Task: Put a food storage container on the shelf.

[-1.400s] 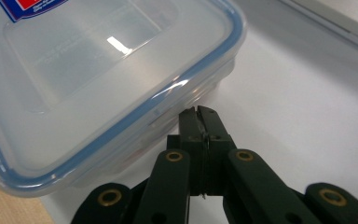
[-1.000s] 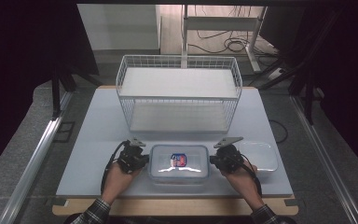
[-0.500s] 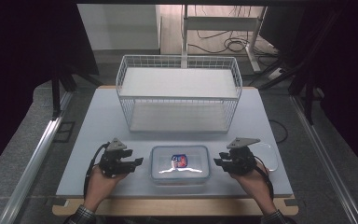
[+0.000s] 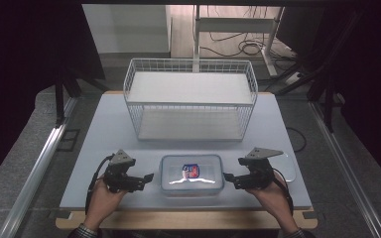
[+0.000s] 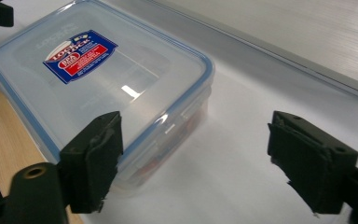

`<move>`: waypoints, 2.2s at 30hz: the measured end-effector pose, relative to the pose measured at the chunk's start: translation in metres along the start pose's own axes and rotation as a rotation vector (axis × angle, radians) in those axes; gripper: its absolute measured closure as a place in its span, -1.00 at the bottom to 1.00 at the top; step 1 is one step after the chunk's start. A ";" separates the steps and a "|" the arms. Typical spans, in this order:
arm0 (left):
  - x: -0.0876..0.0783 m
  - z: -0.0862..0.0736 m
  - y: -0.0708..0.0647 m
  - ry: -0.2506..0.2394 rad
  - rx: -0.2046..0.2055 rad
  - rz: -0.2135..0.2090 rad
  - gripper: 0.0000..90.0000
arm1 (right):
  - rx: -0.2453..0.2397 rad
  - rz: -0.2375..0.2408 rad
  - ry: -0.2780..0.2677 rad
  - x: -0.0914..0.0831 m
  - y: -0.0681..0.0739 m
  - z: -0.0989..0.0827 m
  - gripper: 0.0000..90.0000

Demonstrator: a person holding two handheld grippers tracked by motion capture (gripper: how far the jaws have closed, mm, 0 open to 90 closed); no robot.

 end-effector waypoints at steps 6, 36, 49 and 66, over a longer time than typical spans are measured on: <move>-0.004 0.003 -0.003 -0.024 0.025 -0.009 -0.75 | -0.008 0.049 -0.001 0.004 0.007 0.002 -0.75; 0.042 0.022 -0.041 0.142 -0.039 -0.420 -0.93 | 0.167 0.316 0.155 0.052 0.023 0.010 -0.94; 0.022 0.014 -0.039 0.098 -0.108 -0.423 -0.49 | 0.199 0.356 0.178 0.037 0.024 0.001 -0.51; 0.006 0.014 -0.035 -0.013 -0.151 -0.417 0.06 | 0.253 0.371 0.084 0.015 0.021 -0.001 0.12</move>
Point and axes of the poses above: each handheld gripper's, and its own axes: x roughly forward along the jaws, z roughly out of its top, y roughly to its left, the point moved 6 cm from there along x, roughly forward along the jaws, and after that the axes turned 14 degrees about y, right-handed, at the moved point
